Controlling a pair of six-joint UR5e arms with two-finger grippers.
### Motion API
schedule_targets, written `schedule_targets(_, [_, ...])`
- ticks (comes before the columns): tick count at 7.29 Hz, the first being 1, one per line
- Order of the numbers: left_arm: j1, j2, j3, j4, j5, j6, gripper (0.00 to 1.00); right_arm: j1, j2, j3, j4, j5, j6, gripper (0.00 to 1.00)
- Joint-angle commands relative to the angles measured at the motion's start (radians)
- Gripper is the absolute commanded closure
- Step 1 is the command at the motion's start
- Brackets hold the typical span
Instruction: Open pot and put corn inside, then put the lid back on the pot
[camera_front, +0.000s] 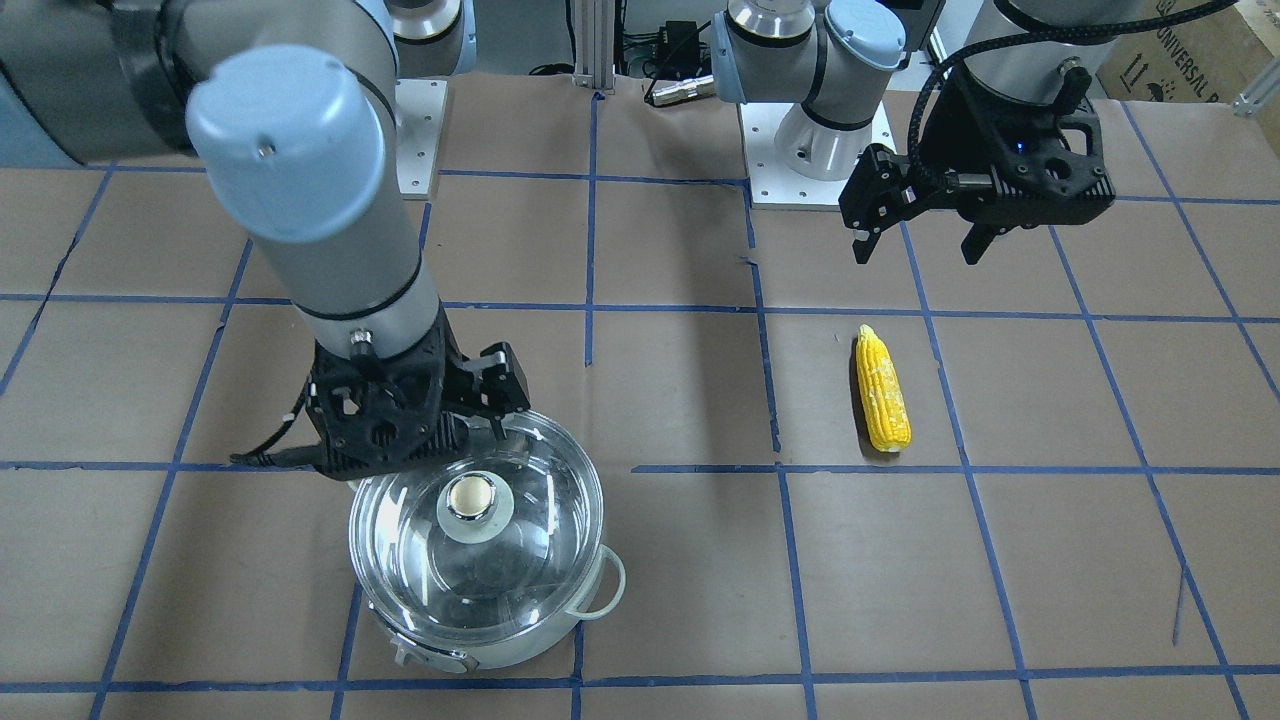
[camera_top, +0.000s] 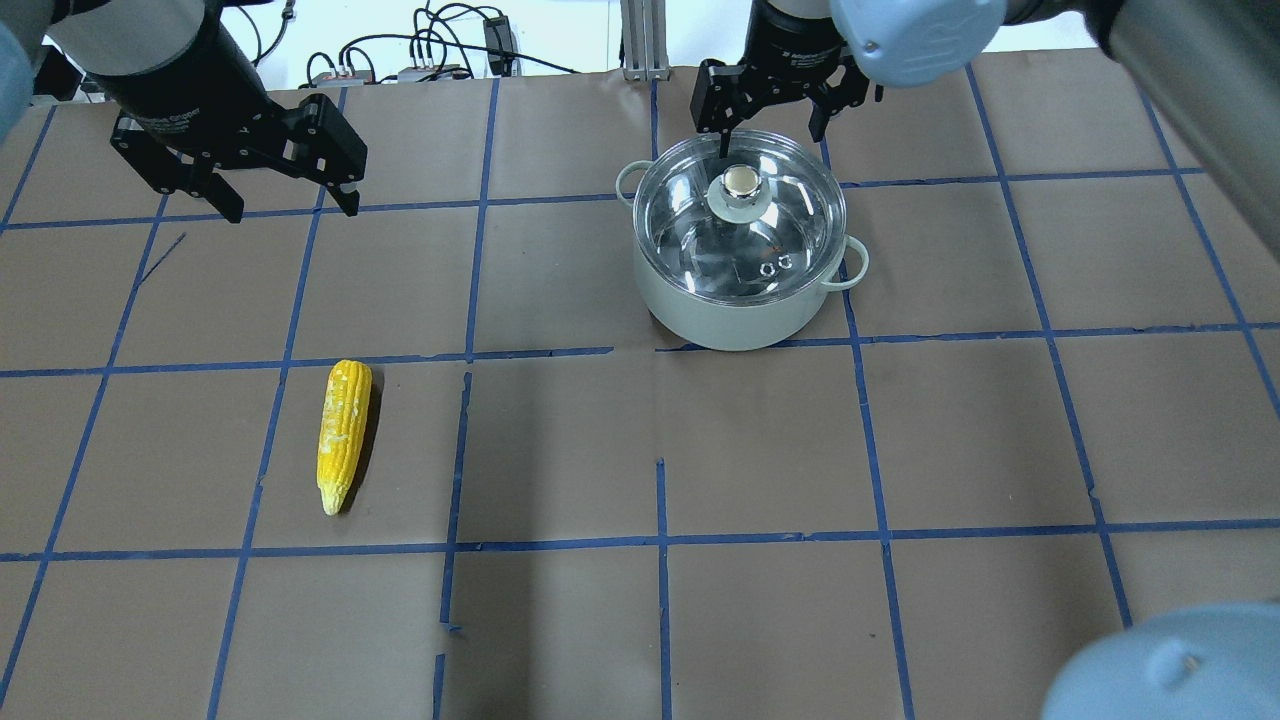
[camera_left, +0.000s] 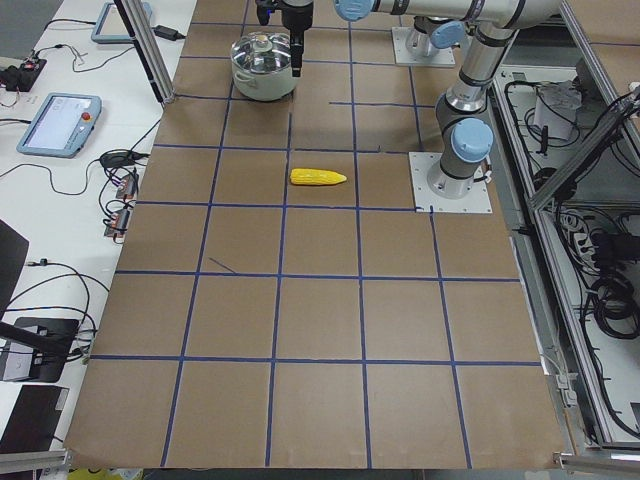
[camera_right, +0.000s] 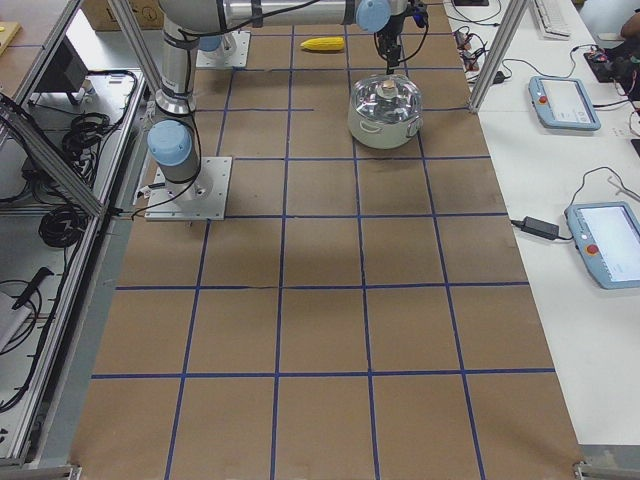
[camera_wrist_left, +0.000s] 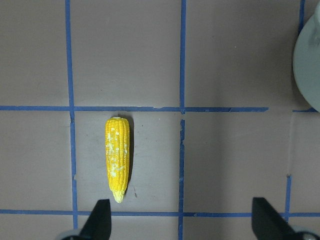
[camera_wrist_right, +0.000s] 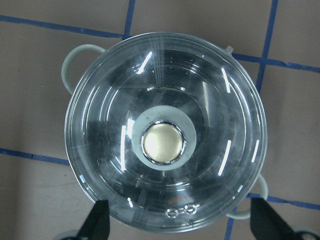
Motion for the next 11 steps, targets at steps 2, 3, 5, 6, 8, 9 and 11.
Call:
schedule_targets(2, [0.0, 0.0, -0.001, 0.001, -0.002, -0.001, 0.0, 0.009, 0.113, -0.032, -0.071, -0.007, -0.003, 0.01])
schedule_targets(3, [0.0, 0.0, -0.002, 0.001, -0.002, 0.0, 0.0, 0.007, 0.131, -0.03, -0.087, -0.011, -0.001, 0.02])
schedule_targets(5, [0.0, 0.001, -0.002, 0.001, -0.002, 0.0, 0.0, 0.007, 0.133, -0.023, -0.087, -0.012, 0.005, 0.05])
schedule_targets(6, [0.001, 0.001, -0.002, 0.001, -0.003, 0.0, 0.0, 0.009, 0.133, -0.018, -0.087, -0.012, 0.008, 0.09])
schedule_targets(8, [0.002, 0.001, -0.005, 0.001, -0.002, 0.0, 0.0, 0.013, 0.133, -0.014, -0.081, -0.017, 0.008, 0.28])
schedule_targets(9, [0.002, 0.001, -0.005, 0.001, -0.003, 0.0, 0.0, 0.013, 0.132, -0.011, -0.073, -0.017, 0.011, 0.34])
schedule_targets(11, [0.001, 0.003, -0.008, 0.001, -0.003, 0.0, 0.0, 0.012, 0.13, -0.017, -0.062, -0.033, 0.011, 0.46])
